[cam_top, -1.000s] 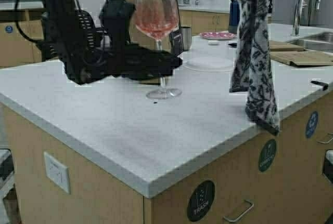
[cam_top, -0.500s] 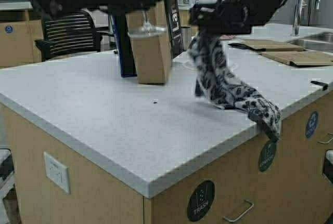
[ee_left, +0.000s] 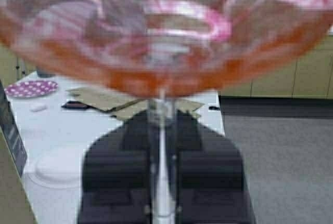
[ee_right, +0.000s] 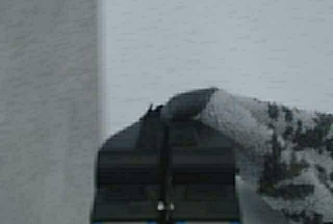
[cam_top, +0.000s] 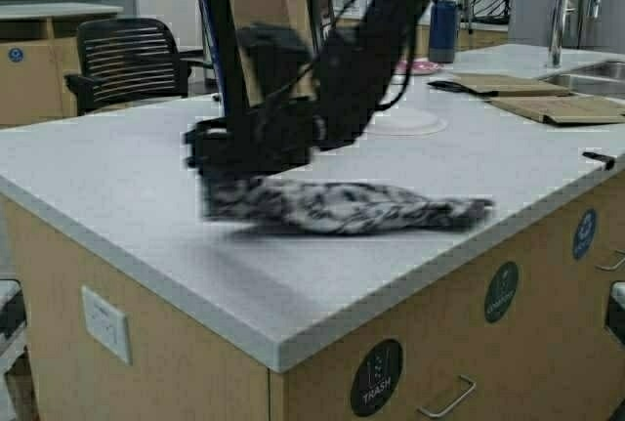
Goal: Get the cloth and wipe up the spill under the wine glass
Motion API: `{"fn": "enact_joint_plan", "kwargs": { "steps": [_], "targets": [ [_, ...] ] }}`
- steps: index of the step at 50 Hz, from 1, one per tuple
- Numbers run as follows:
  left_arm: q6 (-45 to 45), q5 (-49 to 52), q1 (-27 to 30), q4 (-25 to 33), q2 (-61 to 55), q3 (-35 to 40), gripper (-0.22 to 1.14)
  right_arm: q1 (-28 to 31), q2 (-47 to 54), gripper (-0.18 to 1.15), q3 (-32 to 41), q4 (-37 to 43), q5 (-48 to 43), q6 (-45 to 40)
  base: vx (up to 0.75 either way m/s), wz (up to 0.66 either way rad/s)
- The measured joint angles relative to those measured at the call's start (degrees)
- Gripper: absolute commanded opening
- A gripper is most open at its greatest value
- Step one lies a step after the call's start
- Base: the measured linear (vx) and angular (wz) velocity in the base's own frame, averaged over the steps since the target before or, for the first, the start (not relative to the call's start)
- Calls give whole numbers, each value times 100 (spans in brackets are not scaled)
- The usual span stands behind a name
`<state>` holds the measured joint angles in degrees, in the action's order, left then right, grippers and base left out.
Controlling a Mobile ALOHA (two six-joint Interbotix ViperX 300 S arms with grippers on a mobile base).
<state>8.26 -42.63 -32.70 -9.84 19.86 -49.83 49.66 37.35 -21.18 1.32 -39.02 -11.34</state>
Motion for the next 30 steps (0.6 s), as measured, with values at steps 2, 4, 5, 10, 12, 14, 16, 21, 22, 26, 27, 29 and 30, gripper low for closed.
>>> {"fn": "enact_joint_plan", "kwargs": {
  "steps": [2,4,5,10,12,14,16,21,22,26,27,29,30],
  "targets": [
    [0,18,0,0,0,26,7,176,9,6,53,-9,0,0,0,0],
    [0,26,0,0,9,62,7,272,9,6,97,0,-9,0,0,0],
    [-18,18,0,0,0,70,7,316,9,6,114,-9,-9,0,0,0],
    [-35,26,0,0,-44,123,7,334,-26,6,26,0,-9,53,0,0],
    [-44,26,9,0,-105,149,7,176,-97,6,-79,35,-9,53,0,0],
    [-44,26,44,0,-185,158,7,-35,-202,6,-229,97,-18,35,0,0],
    [-44,26,79,9,-272,167,7,-281,-299,6,-396,185,-26,35,0,0],
    [-35,9,158,9,-536,193,7,-1099,-483,6,-853,422,-97,-9,0,0],
    [-44,0,158,9,-606,202,7,-1248,-492,6,-923,448,-105,-9,0,0],
    [-53,-53,149,9,-879,246,7,-1793,-510,6,-1178,501,-158,26,0,0],
    [-53,-70,158,9,-949,255,7,-1907,-510,6,-1222,510,-158,35,0,0],
    [-79,-141,158,9,-1125,290,7,-2118,-510,6,-1310,527,-167,44,0,0],
    [-79,-176,167,9,-1213,308,7,-2197,-510,6,-1345,527,-176,53,0,0]
  ]
}}
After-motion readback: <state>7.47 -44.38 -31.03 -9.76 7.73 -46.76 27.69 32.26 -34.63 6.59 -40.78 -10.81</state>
